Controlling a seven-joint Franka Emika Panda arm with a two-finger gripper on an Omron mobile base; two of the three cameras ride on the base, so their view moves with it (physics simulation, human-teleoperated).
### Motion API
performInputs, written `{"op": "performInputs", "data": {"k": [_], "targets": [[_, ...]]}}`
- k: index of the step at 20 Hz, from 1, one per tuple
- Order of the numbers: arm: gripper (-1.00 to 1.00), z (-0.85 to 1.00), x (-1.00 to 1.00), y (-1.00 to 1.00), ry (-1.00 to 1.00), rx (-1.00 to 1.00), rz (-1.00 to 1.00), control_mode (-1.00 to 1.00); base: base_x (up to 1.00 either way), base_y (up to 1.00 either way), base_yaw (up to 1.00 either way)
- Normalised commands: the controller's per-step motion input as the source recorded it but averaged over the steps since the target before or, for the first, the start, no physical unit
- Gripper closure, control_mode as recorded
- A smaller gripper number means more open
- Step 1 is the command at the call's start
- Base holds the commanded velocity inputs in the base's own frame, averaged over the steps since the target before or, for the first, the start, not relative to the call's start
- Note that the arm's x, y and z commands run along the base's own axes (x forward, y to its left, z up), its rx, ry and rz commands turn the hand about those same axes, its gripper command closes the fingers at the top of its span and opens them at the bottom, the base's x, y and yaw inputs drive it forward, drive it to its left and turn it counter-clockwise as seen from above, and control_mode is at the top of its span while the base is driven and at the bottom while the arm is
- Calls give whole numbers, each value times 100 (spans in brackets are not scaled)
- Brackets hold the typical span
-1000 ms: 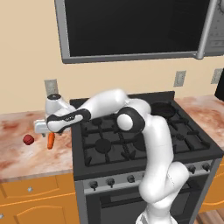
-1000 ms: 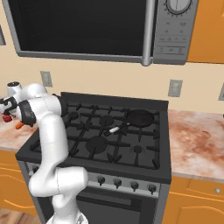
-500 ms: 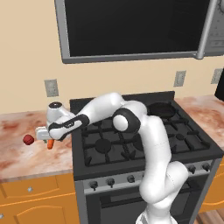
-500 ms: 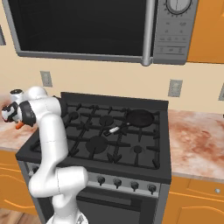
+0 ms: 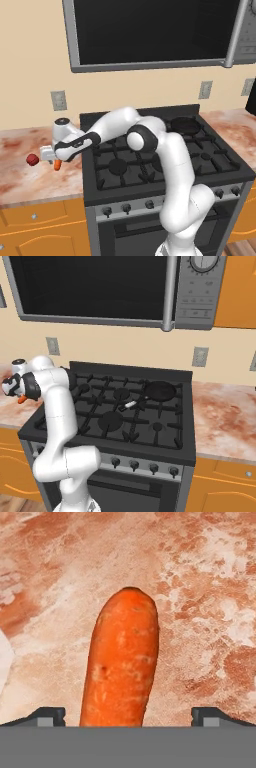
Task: Put the carrot and bell pepper in the pan. Then turn on the rear right burner and set the heat to medium.
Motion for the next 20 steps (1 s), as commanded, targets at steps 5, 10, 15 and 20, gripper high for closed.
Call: {"op": "performInputs", "data": {"k": [5,10,15,20], "targets": [[-100,-6,12,15,0,0,0,-100,0,0,0],[-100,-14,1,3,0,0,0,-100,0,0,0],[-100,0,0,0,0,0,0,-100,0,0,0],[100,0,0,0,0,0,0,-100,0,0,0]]}}
